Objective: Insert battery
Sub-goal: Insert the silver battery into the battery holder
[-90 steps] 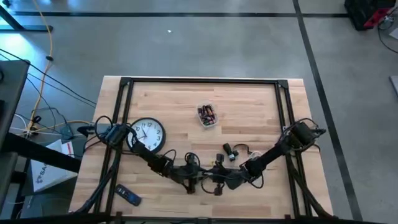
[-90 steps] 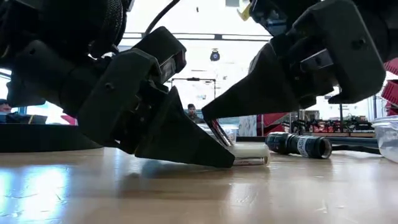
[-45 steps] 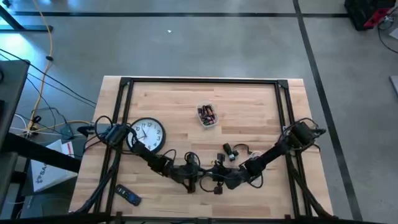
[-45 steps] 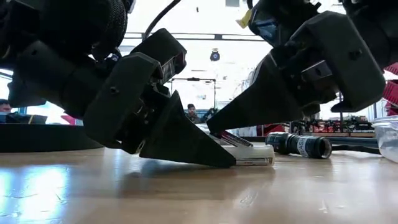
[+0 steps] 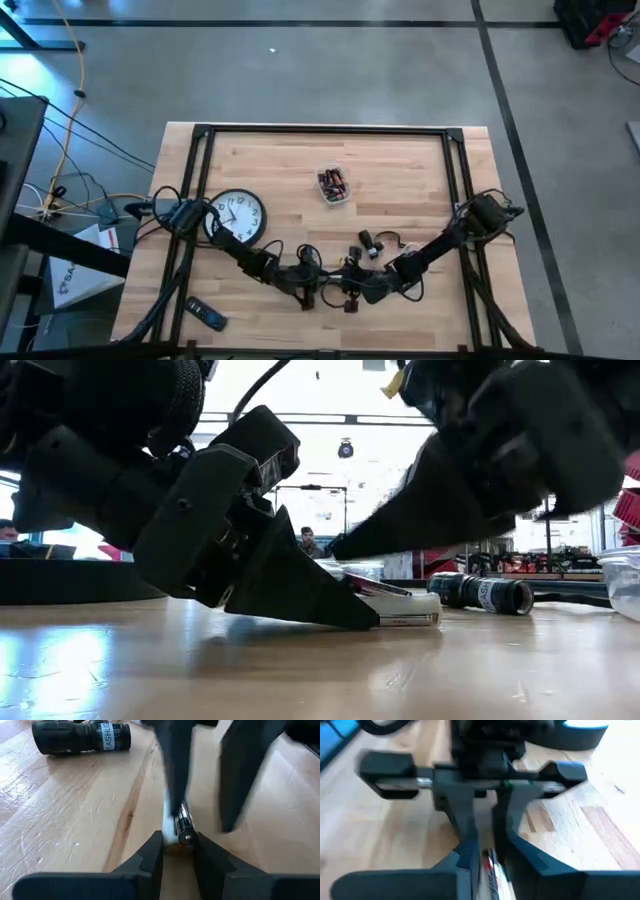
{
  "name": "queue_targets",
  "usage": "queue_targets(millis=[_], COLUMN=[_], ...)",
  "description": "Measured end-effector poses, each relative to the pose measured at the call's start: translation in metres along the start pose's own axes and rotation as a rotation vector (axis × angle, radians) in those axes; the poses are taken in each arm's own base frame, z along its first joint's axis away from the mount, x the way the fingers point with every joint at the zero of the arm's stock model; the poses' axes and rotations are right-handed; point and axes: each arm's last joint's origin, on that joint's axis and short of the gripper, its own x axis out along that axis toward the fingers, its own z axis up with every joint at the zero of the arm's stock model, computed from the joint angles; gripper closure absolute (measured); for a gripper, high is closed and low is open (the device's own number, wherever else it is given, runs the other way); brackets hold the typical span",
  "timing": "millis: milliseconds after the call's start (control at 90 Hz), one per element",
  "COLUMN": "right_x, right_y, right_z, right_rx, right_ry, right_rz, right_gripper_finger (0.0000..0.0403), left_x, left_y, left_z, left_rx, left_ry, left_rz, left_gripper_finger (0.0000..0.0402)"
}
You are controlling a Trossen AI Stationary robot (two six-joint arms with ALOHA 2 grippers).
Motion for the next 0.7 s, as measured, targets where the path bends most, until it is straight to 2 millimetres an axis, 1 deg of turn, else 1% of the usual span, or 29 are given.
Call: queue_targets(millis=[67, 133, 222, 356, 489, 533, 700], right_x=[-0.003, -0.001, 0.004, 0.012, 0.015, 0.015, 0.022], right_y=[0.0, 0.0, 0.001, -0.006, -0.014, -0.017, -0.025], right_z=[0.011, 0.021, 0.037, 0.053, 0.07, 0.072, 0.07], right_rx=[-0.013, -0.057, -0.128, -0.179, -0.179, -0.176, -0.128], right_ry=[-0.004, 0.039, 0.158, 0.368, 0.433, 0.445, 0.482], right_rz=[0.004, 0.012, 0.07, 0.116, 0.128, 0.134, 0.175], right_gripper_finger=[0.033, 0.033, 0.033, 0.033, 0.033, 0.033, 0.033], left_x=[0.0, 0.0, 0.0, 0.0, 0.0, 0.0, -0.001], left_y=[0.0, 0.0, 0.0, 0.0, 0.0, 0.0, -0.001], left_z=[0.0, 0.0, 0.0, 0.0, 0.0, 0.0, 0.0], left_rx=[0.0, 0.0, 0.0, -0.001, 0.002, 0.002, 0.003], left_ry=[-0.001, -0.003, -0.005, -0.008, -0.009, -0.009, -0.006], left_rz=[0.004, 0.007, 0.011, 0.021, 0.025, 0.025, 0.017], left_gripper_finger=[0.0336, 0.0336, 0.0336, 0.0336, 0.0336, 0.0336, 0.0336])
